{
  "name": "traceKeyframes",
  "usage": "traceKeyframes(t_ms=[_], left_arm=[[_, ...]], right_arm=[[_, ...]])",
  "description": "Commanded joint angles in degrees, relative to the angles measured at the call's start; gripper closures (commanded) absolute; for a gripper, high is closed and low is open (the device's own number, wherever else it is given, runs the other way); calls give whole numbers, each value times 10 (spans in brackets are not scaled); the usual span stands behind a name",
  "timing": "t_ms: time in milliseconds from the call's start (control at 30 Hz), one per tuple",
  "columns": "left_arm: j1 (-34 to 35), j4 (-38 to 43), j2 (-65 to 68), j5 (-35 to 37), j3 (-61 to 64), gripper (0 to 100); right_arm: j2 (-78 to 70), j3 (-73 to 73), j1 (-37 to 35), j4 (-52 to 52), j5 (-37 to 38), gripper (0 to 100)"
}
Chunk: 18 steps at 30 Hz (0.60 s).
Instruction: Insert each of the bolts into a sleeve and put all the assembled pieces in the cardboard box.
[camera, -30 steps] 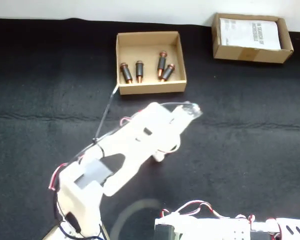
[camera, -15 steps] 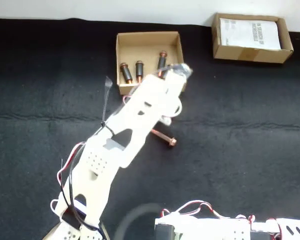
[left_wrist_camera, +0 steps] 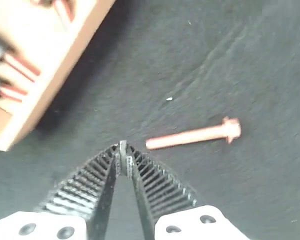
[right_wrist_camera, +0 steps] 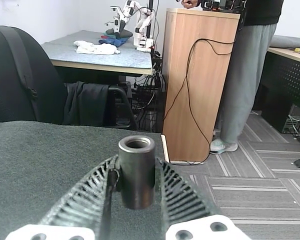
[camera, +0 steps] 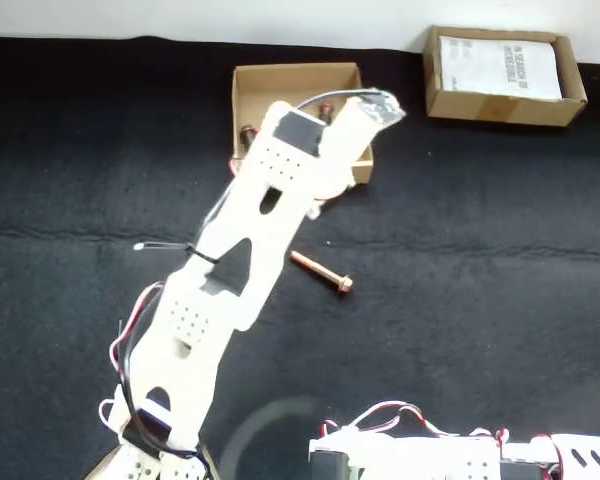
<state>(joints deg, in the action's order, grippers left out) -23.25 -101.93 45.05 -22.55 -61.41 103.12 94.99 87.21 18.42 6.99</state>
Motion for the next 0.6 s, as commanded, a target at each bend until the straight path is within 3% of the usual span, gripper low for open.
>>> traceKeyframes(t_ms=[0, 233, 567], left_arm=[[7, -4, -80, -143, 78, 990], [-15, -4, -145, -318, 248, 991], [-129, -2, -298, -353, 508, 991]], right_arm=[[0, 87, -7, -15, 12, 992], [0, 87, -7, -14, 13, 992], [0, 87, -25, -14, 14, 992]])
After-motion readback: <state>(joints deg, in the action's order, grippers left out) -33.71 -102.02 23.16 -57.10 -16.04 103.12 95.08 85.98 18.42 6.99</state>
